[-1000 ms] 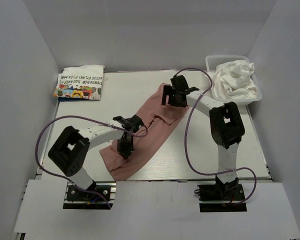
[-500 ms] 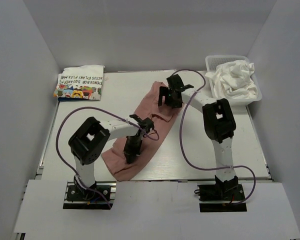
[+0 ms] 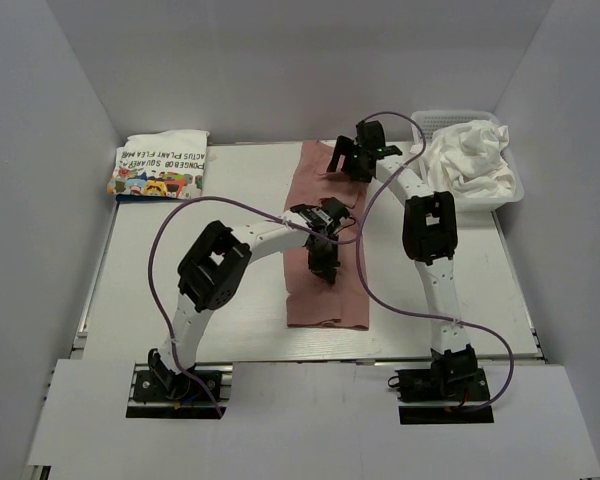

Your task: Fold and stack the t-shirts

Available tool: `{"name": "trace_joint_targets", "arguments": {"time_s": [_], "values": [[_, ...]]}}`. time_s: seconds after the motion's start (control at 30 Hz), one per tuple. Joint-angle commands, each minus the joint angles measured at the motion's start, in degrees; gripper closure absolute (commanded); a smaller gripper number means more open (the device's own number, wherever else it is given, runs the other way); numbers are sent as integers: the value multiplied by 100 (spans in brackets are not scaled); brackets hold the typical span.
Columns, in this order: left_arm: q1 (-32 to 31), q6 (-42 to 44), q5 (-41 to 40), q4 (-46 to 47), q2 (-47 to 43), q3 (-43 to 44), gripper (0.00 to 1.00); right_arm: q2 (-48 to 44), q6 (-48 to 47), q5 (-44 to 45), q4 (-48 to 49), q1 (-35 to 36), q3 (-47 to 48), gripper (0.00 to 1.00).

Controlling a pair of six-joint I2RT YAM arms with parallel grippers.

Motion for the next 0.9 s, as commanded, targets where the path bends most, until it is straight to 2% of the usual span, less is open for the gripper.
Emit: {"name": "trace_joint_targets", "arguments": {"time_s": [0.0,0.13,0.17,0.2,0.23,0.27,0.3,0.37,0.4,0.5,0.53,0.57,0.6,0.7,0.8,0.87], "values": [[-61,-91,-588,303,-477,104,84,-151,-263,-284,88,-49,221,10],[-114,41,-834,486,-1513,-685,71,-1179,-789,-293,140,39,-322,10],[-114,94,-835,487,-1733,-836,58,-1363,-799,-302,210,57,-655,10],[-175,94,-835,487,-1953,-977,52,-1539,-834,-276,263,74,-815,10],[-228,173,-835,487,-2373,-1239,46,-2159,-904,-232,290,118,-1199,10],[-228,173,-948,435,-2586,-1381,35,-2374,-922,-84,412,145,-1647,10],[-228,173,-949,434,-2779,-1530,25,-3037,-914,-13,431,180,-1895,10],[-228,173,-1133,251,-3331,-1978,15,-3769,-905,250,527,241,-3051,10],[-228,173,-1134,198,-3500,-2136,0,-4000,-827,582,545,276,-3380,10],[-228,173,-1108,214,-4062,-3057,0,-5230,-414,945,554,329,-5398,10],[-228,112,-960,276,-4177,-3261,0,-5476,-291,937,571,364,-5735,10],[-228,112,-897,337,-4257,-3454,0,-6201,-37,876,597,425,-6408,10],[-228,112,-896,390,-4388,-3778,0,-6425,17,693,650,452,-7016,10],[-228,50,-791,661,-4442,-4315,0,-7445,447,272,414,619,-8151,10],[-228,173,-554,891,-4285,-4528,0,-8490,746,-440,352,803,-9048,10],[-228,260,-466,1058,-4022,-4590,0,-8877,888,-722,299,909,-9454,10]]}}
